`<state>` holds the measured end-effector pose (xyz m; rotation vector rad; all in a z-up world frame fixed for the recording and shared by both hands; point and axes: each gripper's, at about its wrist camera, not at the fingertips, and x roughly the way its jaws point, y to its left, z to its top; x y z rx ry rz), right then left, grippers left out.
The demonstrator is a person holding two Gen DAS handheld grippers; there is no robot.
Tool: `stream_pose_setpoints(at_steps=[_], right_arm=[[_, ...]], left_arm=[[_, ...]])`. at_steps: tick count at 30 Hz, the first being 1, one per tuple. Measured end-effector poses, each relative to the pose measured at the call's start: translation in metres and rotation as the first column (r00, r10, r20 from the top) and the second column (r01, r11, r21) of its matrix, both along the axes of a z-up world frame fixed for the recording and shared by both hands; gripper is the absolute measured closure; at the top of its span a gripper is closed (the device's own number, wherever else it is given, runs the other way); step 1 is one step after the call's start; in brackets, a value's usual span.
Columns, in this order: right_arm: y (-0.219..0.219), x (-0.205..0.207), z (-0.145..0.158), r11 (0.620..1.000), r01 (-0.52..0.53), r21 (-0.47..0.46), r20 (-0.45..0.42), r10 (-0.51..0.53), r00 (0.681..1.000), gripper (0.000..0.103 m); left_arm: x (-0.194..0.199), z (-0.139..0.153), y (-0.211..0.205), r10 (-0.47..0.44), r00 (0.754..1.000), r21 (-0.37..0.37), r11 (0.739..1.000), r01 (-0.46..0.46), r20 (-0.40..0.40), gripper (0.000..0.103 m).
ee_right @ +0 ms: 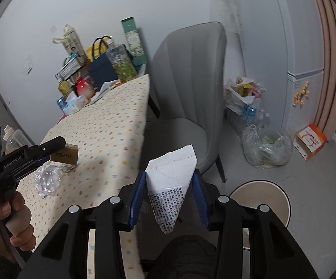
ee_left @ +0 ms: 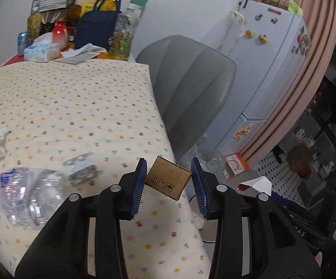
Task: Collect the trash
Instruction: 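Carry the paper cone in the right tool and box in the left tool to the bin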
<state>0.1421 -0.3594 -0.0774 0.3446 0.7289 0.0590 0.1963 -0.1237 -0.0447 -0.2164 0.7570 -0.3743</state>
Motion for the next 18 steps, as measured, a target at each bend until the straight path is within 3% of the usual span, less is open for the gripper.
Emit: stream_pose_setpoints(at_steps=[18], right_arm=[[-0.099,-0.002,-0.049,0.984,0.174,0.045,-0.058,-0.171,0.984,0.063]], left_arm=[[0.018,-0.03,-0.105,-0.129,0.989,0.085,0.987,0.135,-0.074,0.064]])
